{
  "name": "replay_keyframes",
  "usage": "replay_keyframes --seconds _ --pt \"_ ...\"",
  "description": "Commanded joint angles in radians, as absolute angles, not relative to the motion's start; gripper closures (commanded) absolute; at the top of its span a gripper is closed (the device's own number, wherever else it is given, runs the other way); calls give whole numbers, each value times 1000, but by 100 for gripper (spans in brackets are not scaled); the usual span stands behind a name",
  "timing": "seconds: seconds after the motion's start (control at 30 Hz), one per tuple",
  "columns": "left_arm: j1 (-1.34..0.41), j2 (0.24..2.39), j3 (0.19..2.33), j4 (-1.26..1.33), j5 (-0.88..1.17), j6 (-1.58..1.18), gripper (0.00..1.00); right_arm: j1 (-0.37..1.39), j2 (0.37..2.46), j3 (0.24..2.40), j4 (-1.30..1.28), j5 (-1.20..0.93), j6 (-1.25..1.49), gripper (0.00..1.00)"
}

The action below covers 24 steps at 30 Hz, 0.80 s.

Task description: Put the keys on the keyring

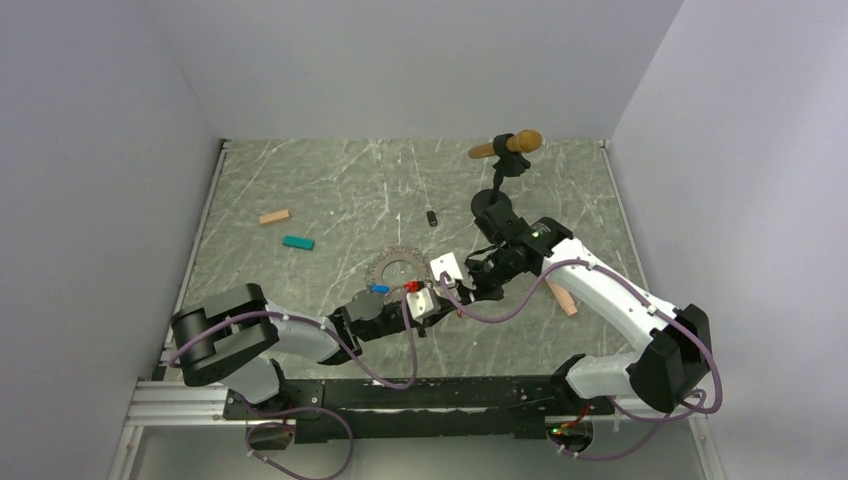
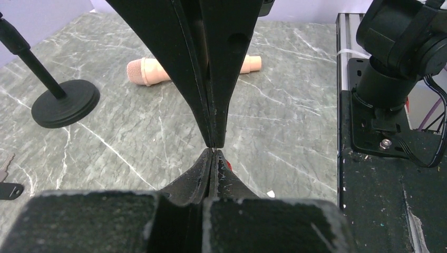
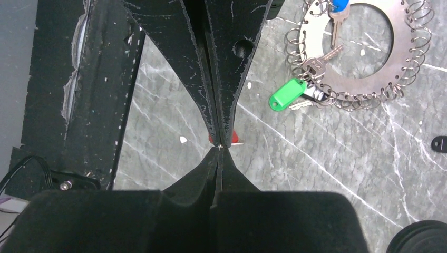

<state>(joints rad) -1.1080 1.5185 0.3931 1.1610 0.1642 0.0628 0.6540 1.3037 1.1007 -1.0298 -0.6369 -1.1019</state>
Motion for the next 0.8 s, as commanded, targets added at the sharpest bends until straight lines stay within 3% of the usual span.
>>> replay_keyframes --seconds 0.0,0.13,0.23,0.47,0.77 --pt "-1112 1499 361 1240 140 40 100 632 1301 1132 -1009 -704 -1077 96" --pt "-1112 1480 297 1359 52 13 100 560 1294 1124 -1013 -788 -1078 70" --pt "-1113 1471 266 1425 25 7 100 491 1279 1106 -1011 -885 -1097 64" --pt "-1112 1495 243 1567 43 -55 100 455 1250 990 -903 -1046 -1136 60" --pt "-1112 1543 254 1641 70 -81 100 456 1275 994 -861 -1120 -1128 60"
